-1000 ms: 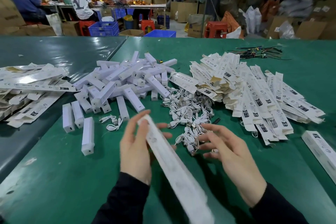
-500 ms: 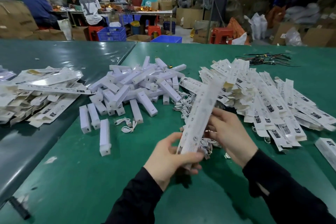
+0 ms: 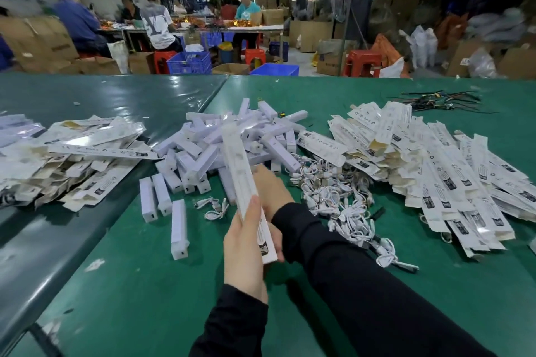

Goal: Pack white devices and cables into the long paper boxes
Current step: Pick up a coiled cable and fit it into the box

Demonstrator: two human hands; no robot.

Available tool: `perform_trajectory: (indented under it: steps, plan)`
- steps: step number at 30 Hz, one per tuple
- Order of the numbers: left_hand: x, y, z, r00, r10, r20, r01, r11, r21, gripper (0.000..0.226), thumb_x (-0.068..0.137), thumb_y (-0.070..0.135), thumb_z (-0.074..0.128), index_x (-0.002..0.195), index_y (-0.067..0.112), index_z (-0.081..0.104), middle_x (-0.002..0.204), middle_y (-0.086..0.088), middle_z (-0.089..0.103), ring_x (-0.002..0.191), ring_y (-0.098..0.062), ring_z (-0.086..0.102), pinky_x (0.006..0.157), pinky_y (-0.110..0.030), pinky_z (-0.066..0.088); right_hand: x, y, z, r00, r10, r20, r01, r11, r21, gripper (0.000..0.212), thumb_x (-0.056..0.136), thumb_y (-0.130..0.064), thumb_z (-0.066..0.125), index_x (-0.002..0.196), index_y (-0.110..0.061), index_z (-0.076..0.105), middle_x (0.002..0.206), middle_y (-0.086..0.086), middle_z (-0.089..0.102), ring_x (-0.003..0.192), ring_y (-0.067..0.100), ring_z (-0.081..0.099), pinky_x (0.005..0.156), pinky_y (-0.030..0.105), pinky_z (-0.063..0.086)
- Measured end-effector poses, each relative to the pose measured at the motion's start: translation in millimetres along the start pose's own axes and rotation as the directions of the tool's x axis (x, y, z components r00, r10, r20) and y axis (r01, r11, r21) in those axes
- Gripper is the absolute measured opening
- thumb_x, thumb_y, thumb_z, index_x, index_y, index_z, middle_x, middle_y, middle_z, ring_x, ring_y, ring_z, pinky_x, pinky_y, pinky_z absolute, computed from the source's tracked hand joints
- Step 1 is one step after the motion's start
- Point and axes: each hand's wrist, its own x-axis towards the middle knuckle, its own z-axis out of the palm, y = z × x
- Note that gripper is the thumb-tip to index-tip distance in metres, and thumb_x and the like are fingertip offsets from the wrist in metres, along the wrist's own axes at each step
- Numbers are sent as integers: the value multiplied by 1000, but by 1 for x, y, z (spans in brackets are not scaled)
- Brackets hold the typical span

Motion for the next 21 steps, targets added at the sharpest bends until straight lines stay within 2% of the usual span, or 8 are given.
perform_trajectory:
  steps: [2, 4, 6, 9, 11, 13, 17, 21]
  plan:
    - [0, -2, 0, 998, 41, 51, -41, 999, -6, 58, 73, 53, 54, 104, 5, 58, 52, -11, 54, 31, -16, 39, 36, -21, 38, -5, 4, -9, 997, 58, -56, -63, 993, -96, 18, 92, -7, 55, 75, -10, 57, 95, 13, 56, 102, 36, 59, 82, 31, 45]
    - [0, -3, 0, 994, 39, 102, -37, 999, -20, 57, 73, 56, 51, 99, 6, 60, 58, -12, 59, 33, -18, 43, 44, -26, 44, -19, 18, -17, 990, 58, -125, -65, 997, -52, 6, 86, -14, 65, 84, -16, 60, 91, 7, 64, 88, 27, 63, 78, 32, 50]
    - [-2, -2, 0, 985, -20, 169, 26, 999, -35, 56, 70, 58, 53, 88, 6, 65, 63, -11, 61, 40, -20, 49, 48, -29, 46, -42, 35, -31, 970, 183, -159, -124, 938, 322, 30, 80, -10, 74, 105, -15, 58, 90, 5, 67, 74, 18, 65, 72, 31, 55]
    - [-6, -4, 3, 947, -95, 308, 118, 991, -58, 55, 74, 51, 54, 92, 2, 69, 67, -13, 60, 48, -23, 53, 48, -31, 49, -83, 60, -63, 954, 294, 61, -158, 322, 934, 51, 78, 0, 70, 123, -17, 56, 98, 16, 69, 70, 19, 69, 65, 31, 60]
    - [-10, -6, 5, 910, -110, 399, 135, 990, -33, 54, 82, 47, 49, 113, 5, 60, 71, -17, 62, 49, -26, 56, 50, -33, 51, -110, 74, -79, 946, 298, 129, -133, -6, 991, 49, 76, -6, 66, 124, -17, 63, 99, 19, 69, 71, 22, 69, 60, 30, 59]
    - [-15, -8, 7, 853, -141, 503, 156, 988, 13, 49, 88, 43, 47, 126, 14, 49, 79, -22, 65, 52, -30, 60, 53, -36, 53, -133, 87, -86, 938, 318, 137, -84, -175, 981, 45, 79, -10, 60, 123, -15, 67, 97, 17, 64, 68, 18, 63, 55, 25, 56]
    - [-19, -11, 10, 771, -240, 590, 219, 970, 107, 44, 84, 24, 59, 121, 2, 56, 95, -21, 67, 65, -34, 65, 59, -43, 58, -161, 98, -93, 922, 370, 112, -30, -221, 975, 41, 86, -17, 55, 124, -5, 63, 97, 13, 55, 67, 13, 54, 54, 22, 53]
    - [-18, -14, 10, 715, -291, 636, 270, 954, 133, 43, 75, 12, 55, 113, -5, 62, 92, -26, 64, 71, -37, 64, 60, -43, 57, -170, 98, -102, 901, 434, 12, 21, -71, 997, 33, 81, -22, 69, 105, -1, 74, 82, 8, 66, 66, 12, 62, 58, 19, 55]
